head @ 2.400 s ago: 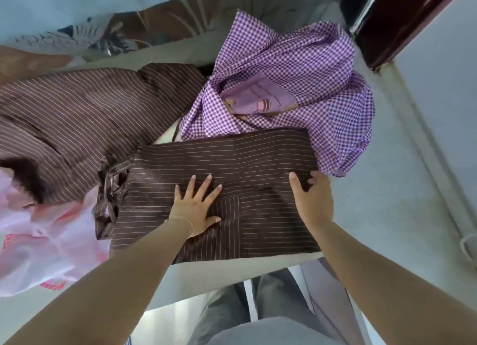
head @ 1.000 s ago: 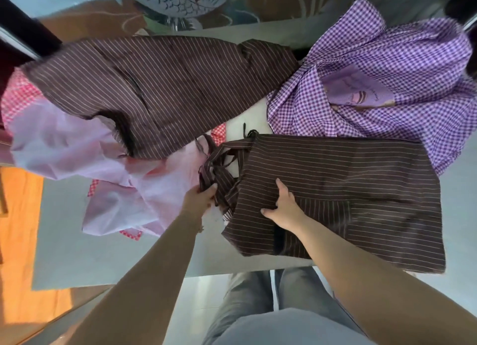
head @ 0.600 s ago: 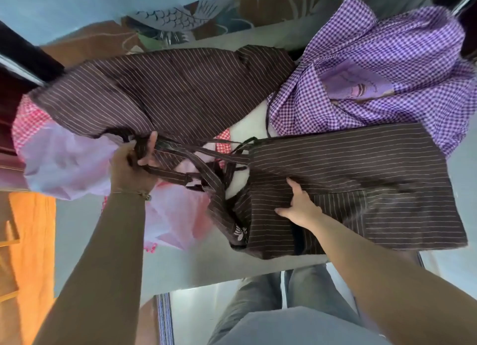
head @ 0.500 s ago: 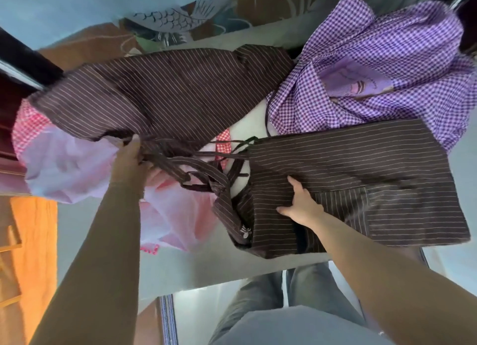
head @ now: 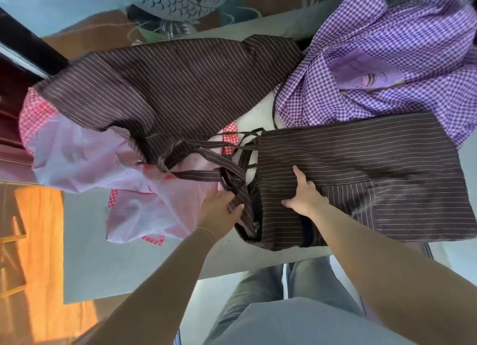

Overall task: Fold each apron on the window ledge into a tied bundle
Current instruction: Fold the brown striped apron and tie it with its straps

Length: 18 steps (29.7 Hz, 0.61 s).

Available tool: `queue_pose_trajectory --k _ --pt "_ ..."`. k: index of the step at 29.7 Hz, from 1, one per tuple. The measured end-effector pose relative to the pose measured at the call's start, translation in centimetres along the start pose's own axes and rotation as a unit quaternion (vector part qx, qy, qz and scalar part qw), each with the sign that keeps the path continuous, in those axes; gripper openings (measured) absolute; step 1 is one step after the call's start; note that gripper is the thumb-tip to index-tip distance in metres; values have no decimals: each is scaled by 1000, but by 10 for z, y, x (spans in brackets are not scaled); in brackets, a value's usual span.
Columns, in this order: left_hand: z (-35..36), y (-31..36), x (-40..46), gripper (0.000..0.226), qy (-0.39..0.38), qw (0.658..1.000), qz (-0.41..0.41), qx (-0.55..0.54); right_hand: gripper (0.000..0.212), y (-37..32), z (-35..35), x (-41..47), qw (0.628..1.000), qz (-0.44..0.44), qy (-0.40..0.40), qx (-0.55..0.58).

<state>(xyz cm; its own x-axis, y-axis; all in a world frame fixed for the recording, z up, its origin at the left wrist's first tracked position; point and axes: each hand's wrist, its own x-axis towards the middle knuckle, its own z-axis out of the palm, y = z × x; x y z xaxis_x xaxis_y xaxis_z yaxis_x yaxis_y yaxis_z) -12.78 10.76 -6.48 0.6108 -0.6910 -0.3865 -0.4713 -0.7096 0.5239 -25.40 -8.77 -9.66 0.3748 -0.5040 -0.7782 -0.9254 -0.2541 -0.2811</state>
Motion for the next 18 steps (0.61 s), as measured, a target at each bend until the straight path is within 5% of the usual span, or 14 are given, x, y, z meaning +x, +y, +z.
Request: queue_pose_trajectory --k 6,9,13,18 --pt "-81 2 -21 17 173 934 -82 -303 106 -2 1 1 1000 20 -10 2" --pt "-85 -29 -34 15 38 975 -153 -153 108 -3 0 0 1000 21 -10 -1" --pt "-50 -77 -52 34 -181 955 -229 -47 111 -5 2 0 999 15 -10 -29" --pt "-30 -80 -48 36 -35 972 -232 20 112 -6 3 1 999 13 -9 -48"
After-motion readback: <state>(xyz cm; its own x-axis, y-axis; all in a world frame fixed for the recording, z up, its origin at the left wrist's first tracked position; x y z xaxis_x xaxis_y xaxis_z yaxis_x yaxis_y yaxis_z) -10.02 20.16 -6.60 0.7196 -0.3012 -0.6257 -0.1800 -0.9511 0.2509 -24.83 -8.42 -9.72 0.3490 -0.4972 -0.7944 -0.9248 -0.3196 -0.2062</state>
